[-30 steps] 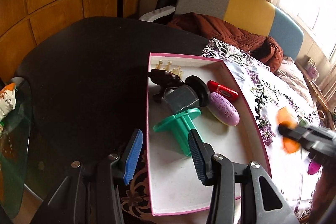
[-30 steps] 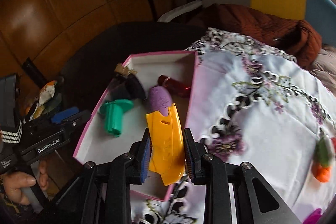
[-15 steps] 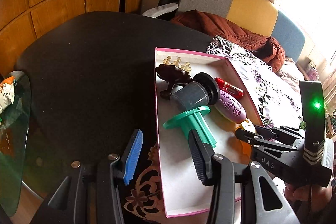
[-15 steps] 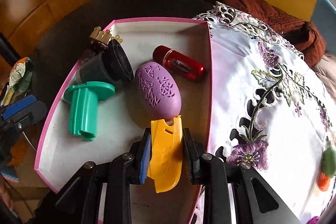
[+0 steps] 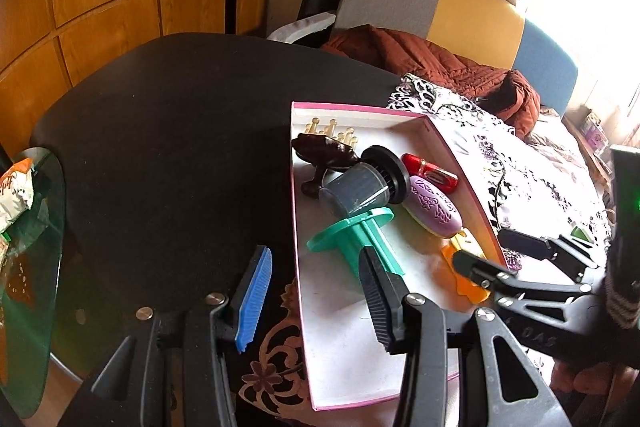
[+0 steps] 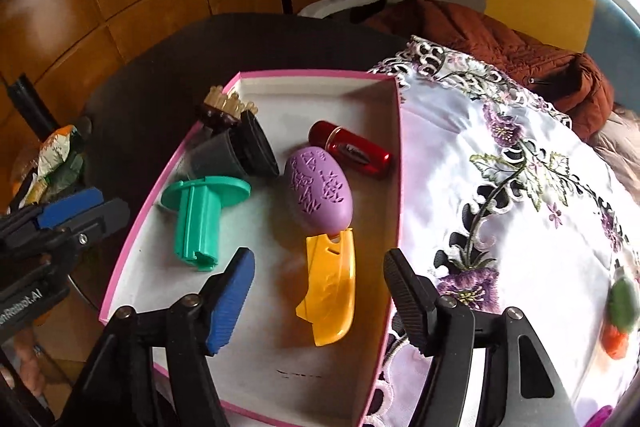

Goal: Organize rigid objects
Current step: 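Move both grippers from the tray back toward the toys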

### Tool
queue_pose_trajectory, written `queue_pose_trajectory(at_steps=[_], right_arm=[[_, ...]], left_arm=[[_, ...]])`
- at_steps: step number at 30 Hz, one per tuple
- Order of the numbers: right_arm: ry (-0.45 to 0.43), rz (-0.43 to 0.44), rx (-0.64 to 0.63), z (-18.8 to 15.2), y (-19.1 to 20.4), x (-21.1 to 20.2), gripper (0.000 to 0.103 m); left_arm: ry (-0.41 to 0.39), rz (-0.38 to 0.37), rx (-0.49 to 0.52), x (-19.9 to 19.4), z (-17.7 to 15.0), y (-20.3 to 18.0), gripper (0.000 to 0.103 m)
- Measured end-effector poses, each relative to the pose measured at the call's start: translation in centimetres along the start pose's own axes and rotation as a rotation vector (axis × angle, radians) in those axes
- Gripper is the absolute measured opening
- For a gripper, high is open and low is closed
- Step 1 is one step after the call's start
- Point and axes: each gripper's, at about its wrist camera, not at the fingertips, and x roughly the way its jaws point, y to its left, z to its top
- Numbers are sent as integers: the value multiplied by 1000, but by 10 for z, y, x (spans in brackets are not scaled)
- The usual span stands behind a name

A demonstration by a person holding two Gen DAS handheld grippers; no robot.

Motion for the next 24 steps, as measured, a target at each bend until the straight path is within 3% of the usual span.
queue_pose_trajectory(at_steps=[11,24], right_arm=[[-97,-73,37,0,-40,-44,69],[-180,-265,197,-16,-152,-105,69]], left_arm=[[-10,-6,66,-8,-3,-22,46],[4,-41,185,-10,-8,-67,46]])
